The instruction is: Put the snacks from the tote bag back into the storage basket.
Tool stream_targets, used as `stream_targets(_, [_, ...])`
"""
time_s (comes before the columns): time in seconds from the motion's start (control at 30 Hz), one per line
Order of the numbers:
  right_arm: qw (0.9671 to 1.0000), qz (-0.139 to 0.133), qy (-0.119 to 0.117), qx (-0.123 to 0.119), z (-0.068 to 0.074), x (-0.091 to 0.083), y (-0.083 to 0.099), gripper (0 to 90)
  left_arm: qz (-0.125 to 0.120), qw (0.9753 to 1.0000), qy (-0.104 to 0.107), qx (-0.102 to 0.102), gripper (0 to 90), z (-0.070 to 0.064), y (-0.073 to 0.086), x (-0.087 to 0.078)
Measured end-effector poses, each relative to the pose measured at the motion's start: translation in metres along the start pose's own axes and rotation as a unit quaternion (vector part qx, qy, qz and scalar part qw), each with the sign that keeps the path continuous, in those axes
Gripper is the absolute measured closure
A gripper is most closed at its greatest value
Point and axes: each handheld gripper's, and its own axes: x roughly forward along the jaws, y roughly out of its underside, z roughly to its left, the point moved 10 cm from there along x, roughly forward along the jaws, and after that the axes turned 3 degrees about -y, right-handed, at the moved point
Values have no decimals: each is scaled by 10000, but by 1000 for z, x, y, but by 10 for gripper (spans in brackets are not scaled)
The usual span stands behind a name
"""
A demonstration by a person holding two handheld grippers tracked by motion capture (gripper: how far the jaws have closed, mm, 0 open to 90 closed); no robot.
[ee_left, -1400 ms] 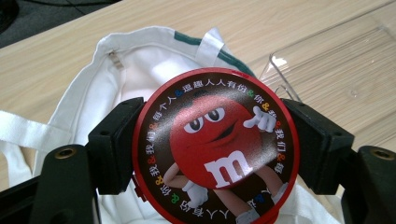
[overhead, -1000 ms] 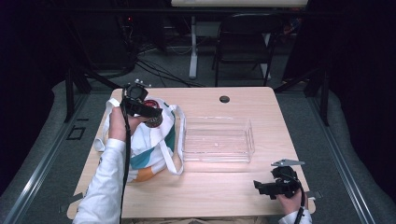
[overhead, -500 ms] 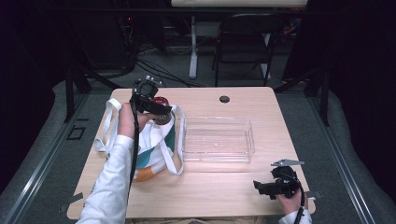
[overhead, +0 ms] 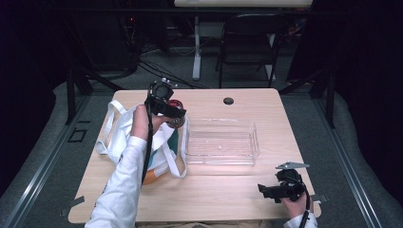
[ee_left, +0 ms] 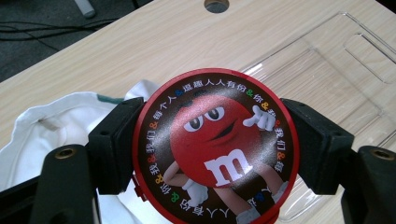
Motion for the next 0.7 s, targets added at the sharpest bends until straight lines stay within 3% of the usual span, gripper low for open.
stream_targets(0.7, [10000, 13, -38, -26, 1, 0, 0, 14, 33, 9996, 264, 134, 264, -27, -6, 21])
